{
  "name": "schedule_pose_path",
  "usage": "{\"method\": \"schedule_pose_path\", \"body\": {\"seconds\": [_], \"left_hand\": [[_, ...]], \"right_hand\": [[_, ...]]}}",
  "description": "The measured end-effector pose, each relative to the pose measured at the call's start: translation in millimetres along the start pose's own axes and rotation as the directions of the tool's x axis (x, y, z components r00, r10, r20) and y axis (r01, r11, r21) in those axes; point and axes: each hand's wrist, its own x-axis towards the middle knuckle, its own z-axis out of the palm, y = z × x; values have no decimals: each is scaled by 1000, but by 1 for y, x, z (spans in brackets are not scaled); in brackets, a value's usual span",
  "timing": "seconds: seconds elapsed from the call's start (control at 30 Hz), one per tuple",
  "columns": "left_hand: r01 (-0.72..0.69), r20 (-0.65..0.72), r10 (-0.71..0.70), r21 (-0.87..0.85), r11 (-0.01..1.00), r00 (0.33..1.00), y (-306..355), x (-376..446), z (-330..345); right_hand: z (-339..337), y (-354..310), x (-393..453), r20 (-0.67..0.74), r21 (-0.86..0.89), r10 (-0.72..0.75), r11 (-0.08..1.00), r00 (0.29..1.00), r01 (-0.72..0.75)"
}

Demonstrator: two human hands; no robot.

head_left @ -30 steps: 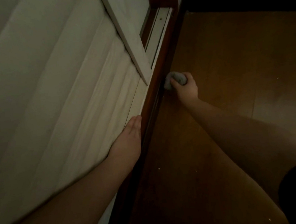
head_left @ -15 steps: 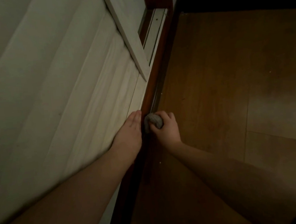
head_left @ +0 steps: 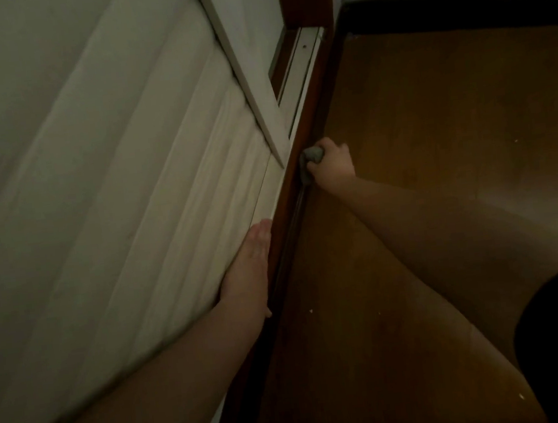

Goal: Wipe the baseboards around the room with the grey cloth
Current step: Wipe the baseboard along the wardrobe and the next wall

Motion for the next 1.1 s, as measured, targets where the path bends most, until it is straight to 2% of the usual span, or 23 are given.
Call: {"method": "schedule_pose_path", "body": {"seconds": [0.17,0.27,0.33,0.43,0.5,0.63,0.73,0.93,1.1], "left_hand": [[30,147,-13,-116,993,989,25,-6,-21],[-31,166,50,-113,993,985,31,-7,-40],[-11,72,25,-187,982,997,20,-3,-47],[89,-175,-148,-309,947,973,-14,13,-47],[130,-222,-197,-285,950,955,-38,27,-45],[213,-202,-224,-75,974,953,-70,56,-47],[289,-190,-285,-9,957,939,-79,66,-54],[270,-223,-258,24,963,940,-80,68,-54],[233,-183,-228,5,973,956,-75,63,-71]], "right_hand": [[-11,-4,18,-36,24,100,995,994,-99],[-11,13,11,-52,65,130,990,990,-126],[-8,29,3,-39,95,93,991,995,-89],[-1,49,-14,-27,122,11,992,1000,-8],[3,59,-25,-22,141,-34,989,999,37],[14,73,-47,-40,199,-51,978,998,58],[19,80,-58,-6,179,-61,982,998,61],[19,85,-72,-22,203,-88,975,996,90],[12,87,-80,-59,207,-80,974,995,91]]}}
